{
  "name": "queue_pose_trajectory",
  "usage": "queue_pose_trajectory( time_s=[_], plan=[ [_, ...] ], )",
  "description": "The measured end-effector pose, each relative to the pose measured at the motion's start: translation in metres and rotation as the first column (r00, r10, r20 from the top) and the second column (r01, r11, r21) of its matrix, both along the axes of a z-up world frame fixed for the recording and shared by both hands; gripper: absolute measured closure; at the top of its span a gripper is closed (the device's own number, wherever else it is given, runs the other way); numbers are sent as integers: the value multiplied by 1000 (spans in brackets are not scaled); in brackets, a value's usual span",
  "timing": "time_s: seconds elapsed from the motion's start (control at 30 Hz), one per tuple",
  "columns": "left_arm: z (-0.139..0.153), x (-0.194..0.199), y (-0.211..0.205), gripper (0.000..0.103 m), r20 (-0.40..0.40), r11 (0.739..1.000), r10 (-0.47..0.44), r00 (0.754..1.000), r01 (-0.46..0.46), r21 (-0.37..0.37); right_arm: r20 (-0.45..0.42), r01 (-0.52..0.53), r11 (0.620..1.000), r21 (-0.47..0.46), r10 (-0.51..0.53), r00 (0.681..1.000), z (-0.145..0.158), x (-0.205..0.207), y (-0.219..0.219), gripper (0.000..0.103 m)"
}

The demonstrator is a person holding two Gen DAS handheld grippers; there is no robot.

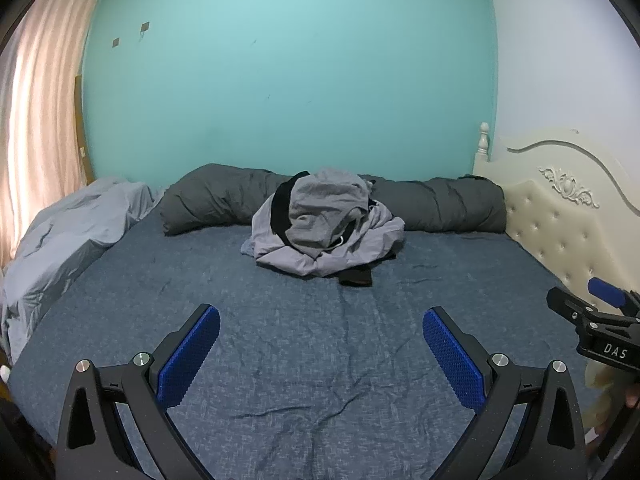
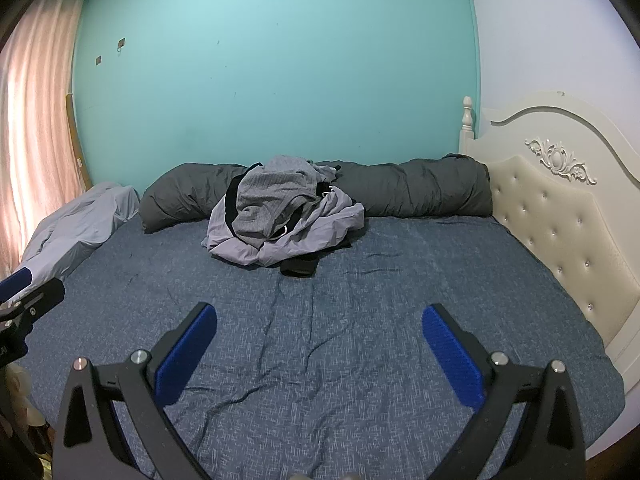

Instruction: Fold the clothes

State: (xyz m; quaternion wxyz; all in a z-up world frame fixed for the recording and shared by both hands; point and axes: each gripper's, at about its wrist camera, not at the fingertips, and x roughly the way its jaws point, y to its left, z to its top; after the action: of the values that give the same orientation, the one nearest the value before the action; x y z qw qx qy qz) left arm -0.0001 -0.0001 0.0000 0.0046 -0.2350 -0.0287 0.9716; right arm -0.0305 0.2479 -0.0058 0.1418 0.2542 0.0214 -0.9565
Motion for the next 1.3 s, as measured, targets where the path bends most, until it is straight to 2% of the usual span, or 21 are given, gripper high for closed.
queue_pose_trajectory(
  time_s=[0.37, 1.3],
  plan=[
    [-2, -4, 7, 0, 5, 1000, 6, 1000, -6, -19, -2, 2, 1000, -6, -2, 1000, 1, 1, 3, 0],
    [-3, -3, 6, 0, -1, 1000, 4, 1000, -4, -12, 3, -12, 1000, -2, 12, 1000, 1, -1, 2, 0]
  ],
)
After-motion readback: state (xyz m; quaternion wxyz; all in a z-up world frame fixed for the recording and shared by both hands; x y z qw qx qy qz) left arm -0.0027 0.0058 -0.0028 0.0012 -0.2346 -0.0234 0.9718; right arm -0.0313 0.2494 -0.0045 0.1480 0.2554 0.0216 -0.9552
